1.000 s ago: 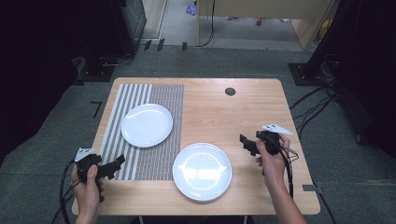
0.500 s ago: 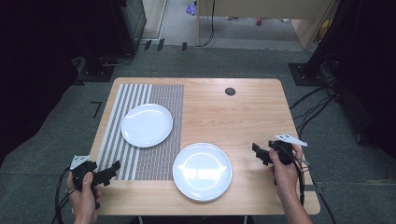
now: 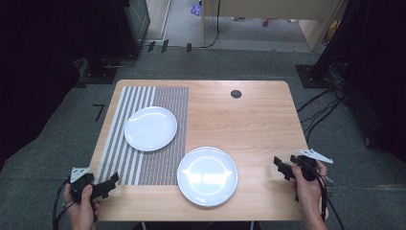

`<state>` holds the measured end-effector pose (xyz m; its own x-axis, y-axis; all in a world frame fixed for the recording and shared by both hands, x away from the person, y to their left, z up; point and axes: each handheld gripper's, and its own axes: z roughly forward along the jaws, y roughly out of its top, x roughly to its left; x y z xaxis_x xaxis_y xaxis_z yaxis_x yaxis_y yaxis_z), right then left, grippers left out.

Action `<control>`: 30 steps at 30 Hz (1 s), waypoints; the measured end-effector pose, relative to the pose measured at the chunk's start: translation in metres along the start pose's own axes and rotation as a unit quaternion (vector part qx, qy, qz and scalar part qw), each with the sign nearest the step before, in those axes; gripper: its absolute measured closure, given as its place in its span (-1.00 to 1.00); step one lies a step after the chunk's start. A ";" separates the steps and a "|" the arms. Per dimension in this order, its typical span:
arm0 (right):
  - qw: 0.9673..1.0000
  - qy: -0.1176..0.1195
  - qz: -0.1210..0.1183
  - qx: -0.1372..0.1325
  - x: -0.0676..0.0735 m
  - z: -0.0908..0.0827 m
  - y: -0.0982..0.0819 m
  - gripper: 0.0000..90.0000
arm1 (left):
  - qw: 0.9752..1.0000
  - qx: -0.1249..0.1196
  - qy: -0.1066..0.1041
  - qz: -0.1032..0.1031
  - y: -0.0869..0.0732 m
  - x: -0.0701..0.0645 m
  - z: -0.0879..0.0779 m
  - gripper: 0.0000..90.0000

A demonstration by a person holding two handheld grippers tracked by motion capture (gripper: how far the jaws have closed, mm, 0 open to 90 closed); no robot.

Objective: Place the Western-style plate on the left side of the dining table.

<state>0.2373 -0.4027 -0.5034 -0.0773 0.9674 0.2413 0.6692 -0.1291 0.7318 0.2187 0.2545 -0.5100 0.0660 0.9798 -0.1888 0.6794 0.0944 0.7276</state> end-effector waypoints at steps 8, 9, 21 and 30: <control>1.000 -0.018 0.001 0.009 -0.022 -0.013 -0.019 -0.45 | 0.999 0.004 0.023 0.024 -0.006 0.006 0.000 -0.94; 1.000 -0.019 0.000 0.010 -0.024 -0.014 -0.021 -0.45 | 0.999 0.005 0.028 0.030 -0.007 0.006 0.001 -0.94; 0.998 -0.051 -0.037 -0.006 -0.031 -0.030 -0.044 -0.48 | 0.996 0.009 0.056 0.074 -0.012 -0.001 0.003 -0.94; 0.994 -0.084 -0.067 0.012 -0.019 -0.029 -0.049 -0.67 | 0.996 0.004 0.053 0.075 -0.014 -0.001 0.002 -0.94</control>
<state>0.1844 -0.4208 -0.5254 -0.0439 0.9986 0.0304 0.6793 0.0075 0.7338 0.2103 0.2518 -0.5213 0.0902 0.9959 -0.0065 0.6742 -0.0562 0.7364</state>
